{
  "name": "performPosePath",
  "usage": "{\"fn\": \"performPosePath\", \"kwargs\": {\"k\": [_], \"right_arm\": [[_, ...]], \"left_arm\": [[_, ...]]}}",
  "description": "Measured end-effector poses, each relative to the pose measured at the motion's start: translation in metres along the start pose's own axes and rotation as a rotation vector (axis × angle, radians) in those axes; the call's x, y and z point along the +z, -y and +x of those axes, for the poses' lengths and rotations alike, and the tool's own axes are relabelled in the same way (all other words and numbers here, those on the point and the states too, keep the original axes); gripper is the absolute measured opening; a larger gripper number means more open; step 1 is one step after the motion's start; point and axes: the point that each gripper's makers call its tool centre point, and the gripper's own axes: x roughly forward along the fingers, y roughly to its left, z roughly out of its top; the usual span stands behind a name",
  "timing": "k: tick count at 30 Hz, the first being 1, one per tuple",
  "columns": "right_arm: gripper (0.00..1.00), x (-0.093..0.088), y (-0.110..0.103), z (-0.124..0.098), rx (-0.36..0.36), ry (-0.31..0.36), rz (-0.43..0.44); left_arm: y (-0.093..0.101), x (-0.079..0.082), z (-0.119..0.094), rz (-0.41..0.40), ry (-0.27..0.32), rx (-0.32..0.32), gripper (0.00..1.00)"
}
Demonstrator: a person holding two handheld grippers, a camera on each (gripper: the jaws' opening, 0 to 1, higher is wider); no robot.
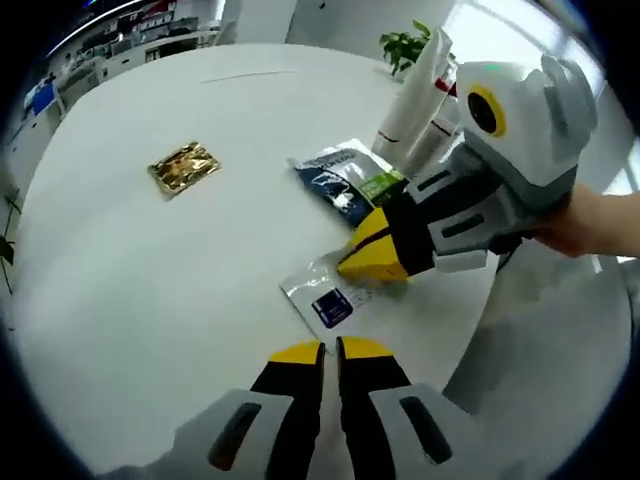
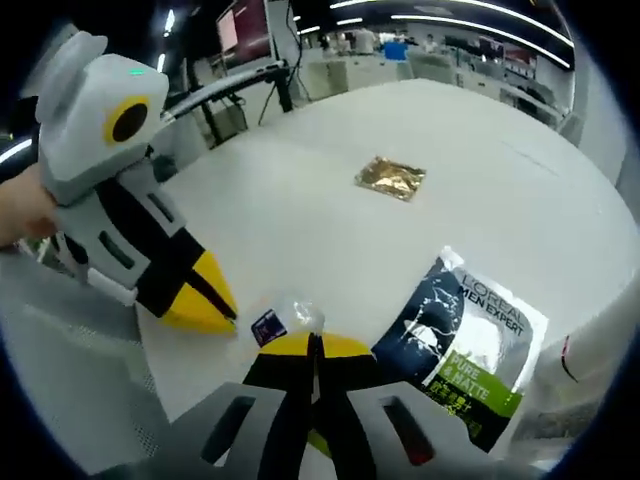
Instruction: Arrange the skincare products in the storage area until every visible bottle or jar stands upright without overlapping.
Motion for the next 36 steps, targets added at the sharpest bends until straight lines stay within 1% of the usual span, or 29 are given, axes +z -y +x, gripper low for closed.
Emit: {"fn": "performPosePath", "kwargs": {"k": [3,4,6,7,8,9,10,11,12,14,15,16,17,18,23,26,31,32,33,35,36], "right_arm": [[0.01,0.0,0.0,0.0,-0.001,-0.003,-0.031],[0.01,0.001,0.0,0.0,0.001,-0.002,-0.044],[0.01,0.001,0.0,0.001,0.004,-0.007,-0.077],[0.01,0.002,0.0,0.001,0.011,-0.012,-0.107],[0.01,0.001,-0.001,0.0,0.015,-0.015,-0.12],[0.01,0.001,-0.002,0.0,0.02,-0.02,-0.141],[0.01,0.001,-0.003,0.0,0.023,-0.023,-0.152],[0.01,0.001,-0.003,0.0,0.024,-0.024,-0.152],[0.01,0.001,-0.003,0.0,0.026,-0.027,-0.159],[0.01,0.001,-0.002,0.001,0.029,-0.029,-0.17],[0.01,0.001,-0.003,0.0,0.03,-0.03,-0.172],[0.01,0.002,-0.003,0.0,0.031,-0.03,-0.179],[0.01,0.002,-0.003,-0.001,0.03,-0.03,-0.181],[0.01,0.001,-0.003,-0.001,0.029,-0.03,-0.184],[0.01,0.001,-0.002,-0.001,0.024,-0.025,-0.179],[0.02,0.001,-0.002,-0.002,0.017,-0.025,-0.191],[0.09,0.003,0.004,-0.005,-0.033,-0.013,-0.261],[0.09,0.003,0.005,-0.008,-0.045,-0.013,-0.298],[0.1,0.004,0.005,-0.01,-0.053,-0.004,-0.317],[0.12,0.006,0.007,-0.013,-0.071,0.006,-0.341],[0.13,0.007,0.007,-0.014,-0.066,0.014,-0.345]], "left_arm": [[-0.001,0.002,-0.003,0.02,0.007,0.008,0.06],[-0.002,0.004,-0.005,0.03,0.021,0.011,0.07],[-0.001,0.017,-0.005,0.081,0.087,0.0,0.07],[0.0,0.026,-0.005,0.136,0.129,0.0,0.08],[0.001,0.03,-0.004,0.183,0.14,-0.001,0.09],[0.005,0.039,-0.003,0.265,0.175,0.002,0.12],[0.007,0.045,-0.002,0.307,0.201,0.005,0.14],[0.009,0.047,0.0,0.332,0.215,-0.002,0.14],[0.012,0.047,0.005,0.352,0.209,-0.015,0.14],[0.015,0.046,0.012,0.366,0.187,-0.009,0.15],[0.011,0.041,0.016,0.386,0.138,0.016,0.17],[0.009,0.038,0.018,0.389,0.115,0.037,0.17],[0.006,0.034,0.02,0.388,0.094,0.043,0.17],[0.005,0.032,0.024,0.387,0.091,0.035,0.17],[0.002,0.03,0.023,0.392,0.083,0.045,0.14],[-0.001,0.029,0.026,0.392,0.086,0.047,0.14],[0.001,0.031,0.023,0.41,0.084,0.059,0.16],[0.001,0.031,0.023,0.412,0.084,0.059,0.16],[0.0,0.031,0.023,0.408,0.084,0.059,0.16],[0.0,0.03,0.023,0.404,0.083,0.058,0.16],[-0.001,0.03,0.024,0.402,0.083,0.058,0.16]]}}
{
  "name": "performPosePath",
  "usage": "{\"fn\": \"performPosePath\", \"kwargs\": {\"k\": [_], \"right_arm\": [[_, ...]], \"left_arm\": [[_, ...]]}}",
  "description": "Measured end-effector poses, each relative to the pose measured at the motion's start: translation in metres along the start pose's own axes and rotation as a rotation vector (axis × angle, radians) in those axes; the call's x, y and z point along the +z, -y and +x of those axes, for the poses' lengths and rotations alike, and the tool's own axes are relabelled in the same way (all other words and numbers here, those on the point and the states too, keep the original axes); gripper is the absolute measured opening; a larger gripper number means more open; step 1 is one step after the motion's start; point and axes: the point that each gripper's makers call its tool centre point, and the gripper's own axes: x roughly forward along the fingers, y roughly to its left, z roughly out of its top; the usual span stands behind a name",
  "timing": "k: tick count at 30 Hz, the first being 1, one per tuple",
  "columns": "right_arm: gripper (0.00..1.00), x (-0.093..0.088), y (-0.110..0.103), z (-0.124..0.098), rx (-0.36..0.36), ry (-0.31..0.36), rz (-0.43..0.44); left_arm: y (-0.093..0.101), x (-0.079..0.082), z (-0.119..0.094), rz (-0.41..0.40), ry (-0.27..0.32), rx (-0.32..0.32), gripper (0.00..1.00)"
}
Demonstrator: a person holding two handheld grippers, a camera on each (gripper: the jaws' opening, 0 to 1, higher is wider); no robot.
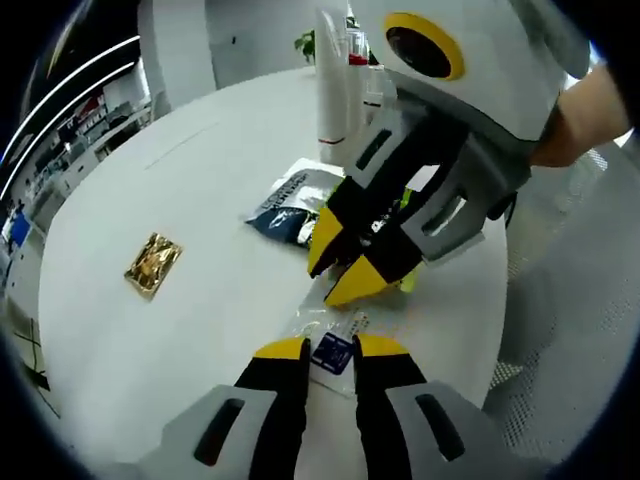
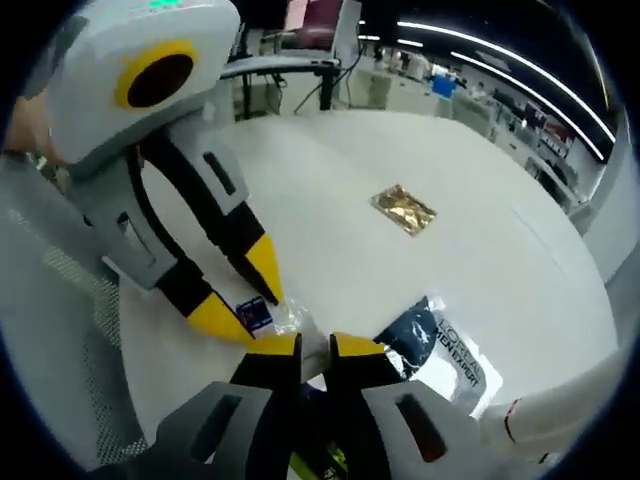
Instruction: Arrange the skincare products in the storage area until every visible bottle or jar stands upright without overlapping.
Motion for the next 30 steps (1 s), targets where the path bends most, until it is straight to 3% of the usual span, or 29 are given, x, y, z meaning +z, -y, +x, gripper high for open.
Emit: {"fn": "performPosePath", "kwargs": {"k": [6,12,19,30], "right_arm": [[0.23,0.003,0.003,-0.011,-0.013,0.018,0.005],[0.31,-0.009,0.003,-0.018,-0.018,-0.004,0.036],[0.33,-0.016,0.007,-0.031,-0.041,-0.001,0.049],[0.36,-0.02,0.007,-0.051,-0.067,0.013,0.072]], "left_arm": [[-0.001,-0.001,0.001,-0.006,-0.003,0.003,0.16],[0.0,-0.001,0.0,-0.01,-0.008,0.012,0.16],[0.005,0.005,-0.003,-0.018,0.003,0.008,0.23],[0.0,0.011,-0.015,-0.016,0.006,0.038,0.23]]}}
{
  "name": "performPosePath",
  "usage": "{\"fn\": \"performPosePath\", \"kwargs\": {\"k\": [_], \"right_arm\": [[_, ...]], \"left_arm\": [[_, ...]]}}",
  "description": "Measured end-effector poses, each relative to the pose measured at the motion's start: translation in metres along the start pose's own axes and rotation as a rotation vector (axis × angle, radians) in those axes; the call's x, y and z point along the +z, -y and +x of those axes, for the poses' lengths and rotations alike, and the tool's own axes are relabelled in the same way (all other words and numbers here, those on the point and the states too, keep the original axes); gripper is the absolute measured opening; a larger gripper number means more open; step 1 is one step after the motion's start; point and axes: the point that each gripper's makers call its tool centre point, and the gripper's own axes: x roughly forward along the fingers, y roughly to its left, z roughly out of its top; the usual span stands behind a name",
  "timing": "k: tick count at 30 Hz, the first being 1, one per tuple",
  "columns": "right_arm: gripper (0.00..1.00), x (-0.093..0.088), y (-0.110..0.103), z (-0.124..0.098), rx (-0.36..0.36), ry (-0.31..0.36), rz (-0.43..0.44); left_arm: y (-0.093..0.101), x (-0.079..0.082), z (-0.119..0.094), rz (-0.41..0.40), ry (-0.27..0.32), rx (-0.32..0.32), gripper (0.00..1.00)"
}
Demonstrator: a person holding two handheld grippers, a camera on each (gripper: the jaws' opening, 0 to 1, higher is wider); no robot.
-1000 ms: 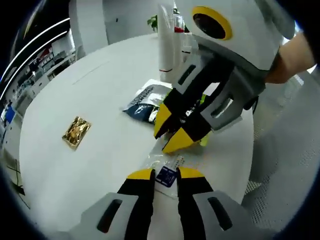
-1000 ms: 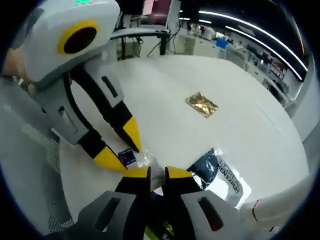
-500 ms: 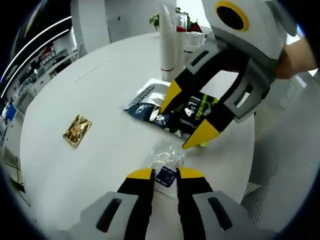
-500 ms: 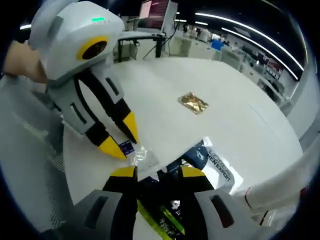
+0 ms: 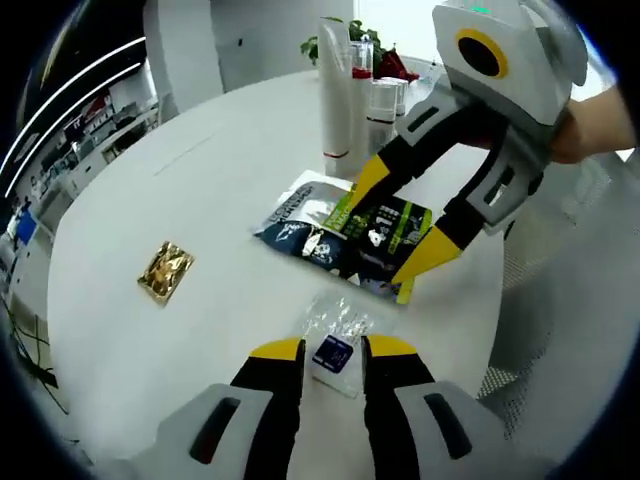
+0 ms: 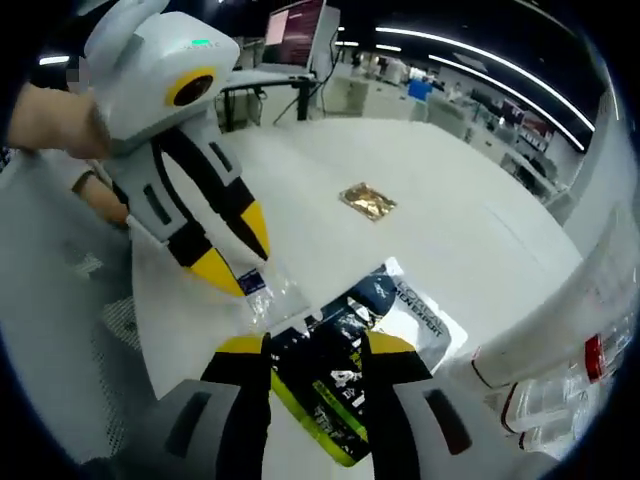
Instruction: Arrange the skincare products in the storage area until every visible bottle or jar stands upright without overlapping.
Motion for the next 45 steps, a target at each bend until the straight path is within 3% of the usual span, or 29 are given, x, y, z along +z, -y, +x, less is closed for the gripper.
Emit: {"fn": "performPosePath", "kwargs": {"k": [16,22,29,39,45], "right_arm": [[0.51,-0.01,-0.004,-0.027,-0.003,0.033,0.016],[0.6,-0.024,-0.005,-0.05,-0.011,0.031,0.073],[0.67,-0.039,0.012,-0.087,-0.08,0.049,0.195],[0.77,-0.054,0.03,-0.124,-0.149,0.065,0.27],[0.83,-0.059,0.032,-0.132,-0.16,0.078,0.332]], "left_arm": [[0.011,0.0,-0.027,-0.129,0.007,0.037,0.41],[0.016,-0.001,-0.041,-0.212,0.025,0.047,0.52],[0.018,-0.01,-0.051,-0.273,0.034,0.06,0.66],[0.029,-0.004,-0.073,-0.366,0.085,0.059,0.76],[0.036,-0.008,-0.089,-0.465,0.103,0.081,0.78]]}}
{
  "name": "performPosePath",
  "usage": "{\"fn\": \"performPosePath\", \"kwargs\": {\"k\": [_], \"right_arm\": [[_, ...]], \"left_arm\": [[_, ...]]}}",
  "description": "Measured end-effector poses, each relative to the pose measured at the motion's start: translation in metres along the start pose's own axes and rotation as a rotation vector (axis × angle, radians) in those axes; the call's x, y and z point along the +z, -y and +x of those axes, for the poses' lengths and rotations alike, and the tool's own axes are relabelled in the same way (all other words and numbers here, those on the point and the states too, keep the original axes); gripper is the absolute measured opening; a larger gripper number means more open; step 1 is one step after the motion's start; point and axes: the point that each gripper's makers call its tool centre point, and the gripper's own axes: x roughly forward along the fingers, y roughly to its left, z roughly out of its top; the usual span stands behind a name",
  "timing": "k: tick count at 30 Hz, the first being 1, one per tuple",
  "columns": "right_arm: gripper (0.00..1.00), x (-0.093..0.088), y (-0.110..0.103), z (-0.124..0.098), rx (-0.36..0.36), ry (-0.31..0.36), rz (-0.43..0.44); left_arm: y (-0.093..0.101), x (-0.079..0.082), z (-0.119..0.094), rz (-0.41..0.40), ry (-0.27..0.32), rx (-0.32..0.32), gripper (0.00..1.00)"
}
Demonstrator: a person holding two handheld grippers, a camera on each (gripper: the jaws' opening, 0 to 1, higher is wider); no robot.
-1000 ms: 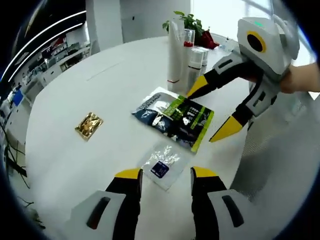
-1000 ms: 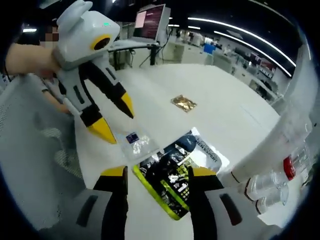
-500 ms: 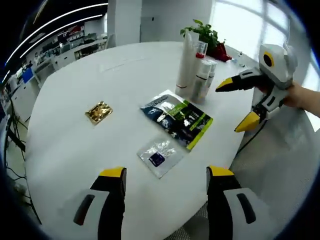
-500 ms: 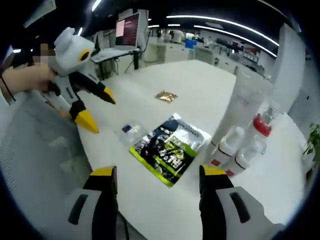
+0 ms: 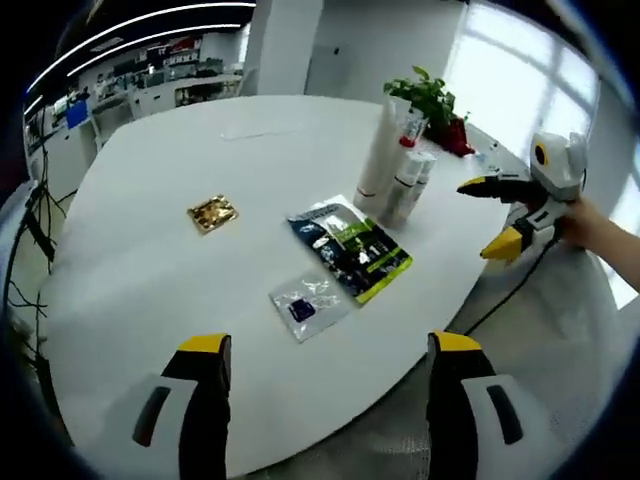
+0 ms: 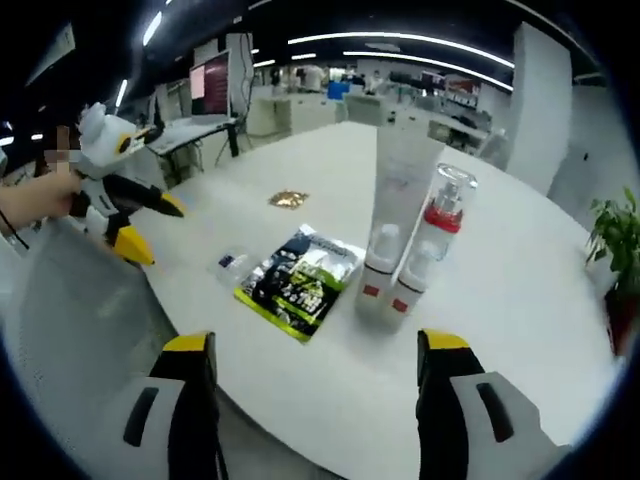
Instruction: Arrange the skincare products in the storage area until every visible bottle or jar stands upright without overlapping.
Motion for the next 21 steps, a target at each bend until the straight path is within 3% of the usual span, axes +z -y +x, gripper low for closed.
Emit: {"fn": "performPosePath", "kwargs": {"k": [7,9,14,21], "right_arm": [[0.88,-0.003,-0.006,-0.004,0.034,0.017,0.078],[0.9,-0.007,-0.009,-0.002,0.039,-0.003,0.079],[0.92,-0.002,-0.011,0.001,0.054,0.011,0.058],[0.98,-0.005,-0.015,0.003,0.088,0.003,0.093]], "left_arm": [[-0.009,-0.01,-0.001,-0.071,0.009,0.033,0.82],[-0.009,-0.022,-0.002,-0.093,-0.036,0.043,0.82],[-0.021,-0.009,0.002,-0.034,-0.002,0.094,0.85],[-0.028,-0.014,0.002,-0.031,-0.015,0.133,0.85]]}}
